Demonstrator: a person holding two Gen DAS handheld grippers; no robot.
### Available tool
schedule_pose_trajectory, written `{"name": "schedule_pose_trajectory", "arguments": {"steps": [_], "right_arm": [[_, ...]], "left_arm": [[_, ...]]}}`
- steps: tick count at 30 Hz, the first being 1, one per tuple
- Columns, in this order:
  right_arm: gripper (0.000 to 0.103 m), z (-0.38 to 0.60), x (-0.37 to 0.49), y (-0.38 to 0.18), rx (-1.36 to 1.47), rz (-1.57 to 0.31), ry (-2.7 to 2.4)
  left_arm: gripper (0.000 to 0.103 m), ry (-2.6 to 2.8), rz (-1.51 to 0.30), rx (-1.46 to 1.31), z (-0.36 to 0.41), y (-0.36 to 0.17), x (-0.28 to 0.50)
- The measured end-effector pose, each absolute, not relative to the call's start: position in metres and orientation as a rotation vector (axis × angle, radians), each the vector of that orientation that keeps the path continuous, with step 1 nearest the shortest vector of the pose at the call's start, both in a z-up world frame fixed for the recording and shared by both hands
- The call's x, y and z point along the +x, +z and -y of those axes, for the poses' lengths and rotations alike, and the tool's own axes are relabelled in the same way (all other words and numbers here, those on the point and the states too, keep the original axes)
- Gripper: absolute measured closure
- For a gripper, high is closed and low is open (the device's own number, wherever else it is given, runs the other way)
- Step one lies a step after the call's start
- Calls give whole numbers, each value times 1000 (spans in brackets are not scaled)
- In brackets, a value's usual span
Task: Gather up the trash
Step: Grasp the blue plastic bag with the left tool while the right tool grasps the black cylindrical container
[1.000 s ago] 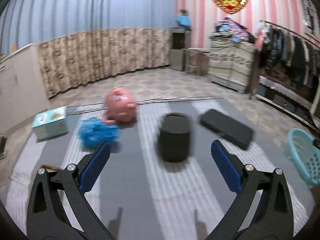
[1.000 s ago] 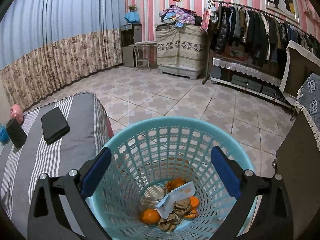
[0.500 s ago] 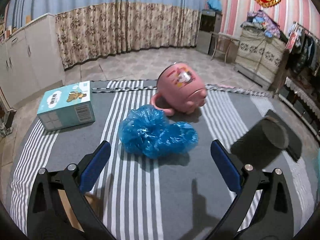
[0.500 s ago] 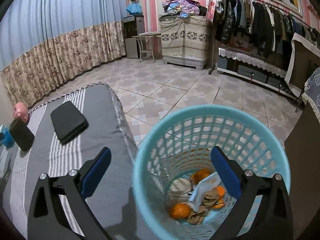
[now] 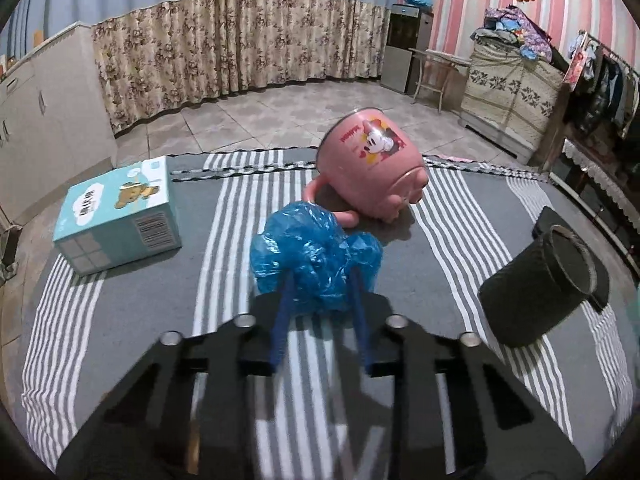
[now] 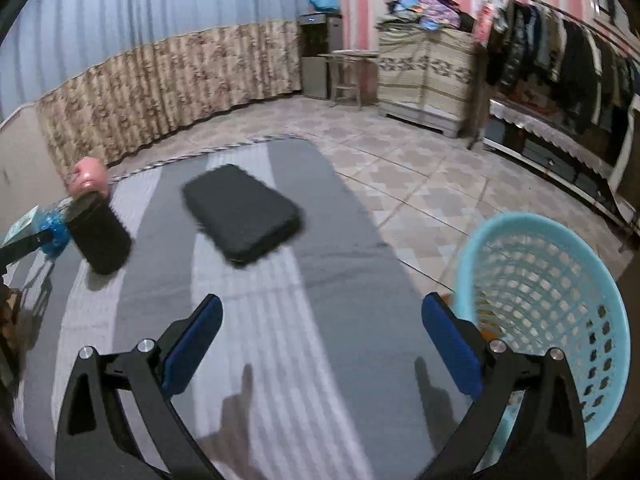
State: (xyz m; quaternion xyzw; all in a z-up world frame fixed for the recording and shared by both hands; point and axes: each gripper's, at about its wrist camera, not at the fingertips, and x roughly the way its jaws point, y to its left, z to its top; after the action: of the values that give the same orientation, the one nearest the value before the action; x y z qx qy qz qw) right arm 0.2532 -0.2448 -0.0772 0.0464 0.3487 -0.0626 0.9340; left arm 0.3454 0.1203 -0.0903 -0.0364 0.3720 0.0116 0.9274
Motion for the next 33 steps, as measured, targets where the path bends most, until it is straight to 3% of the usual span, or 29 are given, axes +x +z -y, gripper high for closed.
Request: {"name": "schedule_pose_trajectory", "arguments": {"steps": [2,3,7,21,23,25,26,27,31,33], "right_arm": [[5,225,260,-73,96,-713,-87],[5,208,267,-70,84,-714,-55],[5,157,282,-68,21,-711,17],[6,73,333,-84,-53,-742,140],[7,71,341,-84,-59,-745,140],[22,73,346,-84,-56,-742,147],[38,75,348,-85,-42,-750,164],[41,75,350,-85,-34,-753,167],[41,90,345,-80,-3,-725,164],[41,104,341,-75,28,-722,156]], "left_arm": [[88,29,-760,-76,-126,-86,337],[96,31,-763,-78,-129,-86,333],[101,28,-790,-115,-140,-84,327],[102,37,-808,-140,-154,-88,329],[93,32,-804,-154,-156,-86,328],[62,35,-792,-162,-156,-84,326],[56,37,-785,-160,-155,-82,325],[49,37,-781,-155,-154,-82,325],[30,19,-760,-145,-145,-82,327],[26,25,-765,-135,-139,-85,335]]}}
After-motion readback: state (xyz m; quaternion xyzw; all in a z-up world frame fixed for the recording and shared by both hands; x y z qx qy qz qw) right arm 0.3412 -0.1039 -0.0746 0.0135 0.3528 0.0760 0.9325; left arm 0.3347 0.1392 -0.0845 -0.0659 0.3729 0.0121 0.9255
